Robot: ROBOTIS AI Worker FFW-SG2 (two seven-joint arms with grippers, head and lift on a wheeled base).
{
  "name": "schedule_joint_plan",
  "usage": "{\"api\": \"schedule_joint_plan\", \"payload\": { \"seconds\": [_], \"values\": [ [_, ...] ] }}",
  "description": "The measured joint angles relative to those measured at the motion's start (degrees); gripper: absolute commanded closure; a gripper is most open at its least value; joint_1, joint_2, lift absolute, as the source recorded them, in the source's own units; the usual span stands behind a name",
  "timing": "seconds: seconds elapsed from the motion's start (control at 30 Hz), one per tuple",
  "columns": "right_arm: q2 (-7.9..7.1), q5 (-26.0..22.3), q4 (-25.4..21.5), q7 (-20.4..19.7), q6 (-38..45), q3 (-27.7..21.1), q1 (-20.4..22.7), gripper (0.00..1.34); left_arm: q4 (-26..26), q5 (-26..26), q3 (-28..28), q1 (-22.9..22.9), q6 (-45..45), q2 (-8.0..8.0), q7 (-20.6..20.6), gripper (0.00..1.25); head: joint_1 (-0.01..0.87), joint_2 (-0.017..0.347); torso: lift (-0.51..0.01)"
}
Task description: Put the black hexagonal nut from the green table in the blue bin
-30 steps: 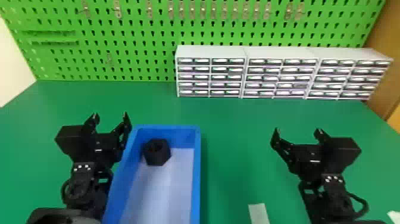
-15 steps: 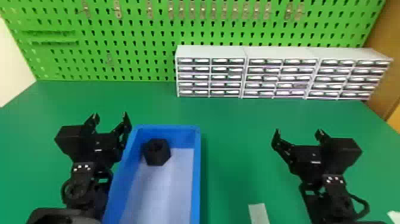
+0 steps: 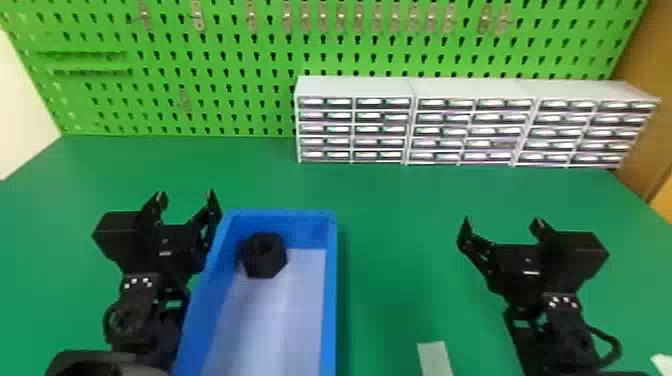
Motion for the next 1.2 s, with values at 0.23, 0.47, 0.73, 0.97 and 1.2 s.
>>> {"api": "schedule_joint_plan", "payload": {
  "seconds": [0.23,0.47,0.73,0.97,1.2],
  "values": [
    [0.0,0.0,0.0,0.0,0.4,0.0,-0.1,0.13,0.0,0.0,0.0,0.0,0.0,-0.01,0.0,0.5,0.657,0.057,-0.095],
    [-0.1,0.0,0.0,0.0,0.5,0.0,-0.1,0.13,0.1,0.0,0.0,0.0,0.0,-0.01,0.0,0.5,0.657,0.057,-0.095],
    [-0.26,0.0,0.0,0.0,0.7,0.1,-0.3,0.13,0.0,0.0,0.2,0.1,0.0,-0.01,0.0,0.5,0.657,0.057,-0.095],
    [-0.26,-0.1,0.0,0.0,0.7,0.1,-0.5,0.13,0.0,0.0,0.2,0.3,0.0,-0.01,0.0,0.5,0.657,0.057,-0.095],
    [-0.2,-0.3,0.0,0.0,0.7,0.1,-0.5,0.13,0.0,0.0,0.2,0.4,0.0,-0.01,0.0,0.5,0.657,0.057,-0.095]
  ]
}}
